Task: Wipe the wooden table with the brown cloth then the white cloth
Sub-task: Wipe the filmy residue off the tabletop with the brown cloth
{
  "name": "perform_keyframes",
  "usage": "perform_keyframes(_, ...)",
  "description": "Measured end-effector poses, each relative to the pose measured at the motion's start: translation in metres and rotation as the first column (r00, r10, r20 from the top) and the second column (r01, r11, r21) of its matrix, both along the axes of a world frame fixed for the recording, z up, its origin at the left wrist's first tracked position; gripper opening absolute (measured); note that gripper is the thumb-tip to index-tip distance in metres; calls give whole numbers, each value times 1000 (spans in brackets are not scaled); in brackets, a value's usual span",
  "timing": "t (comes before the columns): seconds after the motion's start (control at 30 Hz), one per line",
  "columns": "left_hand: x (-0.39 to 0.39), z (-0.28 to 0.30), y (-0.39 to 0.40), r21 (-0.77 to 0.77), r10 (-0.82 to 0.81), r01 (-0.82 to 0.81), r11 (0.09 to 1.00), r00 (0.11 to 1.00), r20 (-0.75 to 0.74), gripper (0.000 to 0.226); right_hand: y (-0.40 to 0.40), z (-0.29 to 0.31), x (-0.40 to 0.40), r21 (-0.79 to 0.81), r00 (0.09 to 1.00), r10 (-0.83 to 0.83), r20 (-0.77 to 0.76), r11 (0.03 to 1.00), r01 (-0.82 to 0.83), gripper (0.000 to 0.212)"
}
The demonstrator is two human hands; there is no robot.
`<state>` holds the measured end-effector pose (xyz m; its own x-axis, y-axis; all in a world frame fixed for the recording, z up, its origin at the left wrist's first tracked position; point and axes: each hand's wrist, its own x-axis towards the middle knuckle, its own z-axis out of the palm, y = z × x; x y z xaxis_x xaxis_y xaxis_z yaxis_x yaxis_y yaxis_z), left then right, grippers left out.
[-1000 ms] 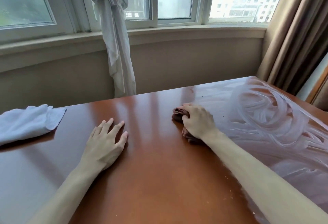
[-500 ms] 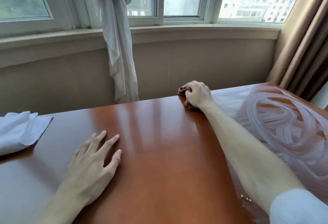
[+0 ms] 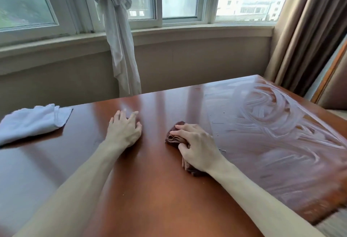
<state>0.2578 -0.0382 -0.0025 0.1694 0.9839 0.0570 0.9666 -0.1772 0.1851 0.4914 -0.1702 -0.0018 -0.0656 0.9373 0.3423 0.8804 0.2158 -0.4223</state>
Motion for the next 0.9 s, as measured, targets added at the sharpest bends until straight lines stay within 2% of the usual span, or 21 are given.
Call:
perform_keyframes(0.07, 22, 0, 3, -10, -45, 45, 999, 999, 27, 54, -8, 1, 1, -14, 999, 10, -34, 1000, -10, 47)
perform_keyframes(0.17, 42, -7, 7, -33, -91, 92, 995, 995, 39, 58, 22, 3, 22, -34, 997, 9, -71, 999, -11, 49)
perform_keyframes(0.37, 40, -21, 13, 39, -91, 89, 995, 994, 61, 59, 153, 5, 80, -10, 987, -133, -85, 991, 133, 48)
perform_keyframes(0.53, 42, -26, 15, 59, -64, 59, 997, 994, 91, 72, 270, 15, 108, -25, 971, -233, -58, 972, 232, 49)
perform_keyframes(0.63, 41, -27, 15, 79, -64, 58, 995, 995, 76, 72, 320, 16, 116, -70, 942, -333, -46, 942, 329, 42)
perform_keyframes(0.77, 41, -25, 15, 65, -57, 52, 997, 995, 81, 73, 329, 12, 115, -89, 929, -369, -42, 927, 364, 37)
perform_keyframes(0.9, 42, -23, 13, 44, -52, 49, 998, 996, 66, 71, 272, 12, 95, -46, 952, -300, -62, 954, 297, 41)
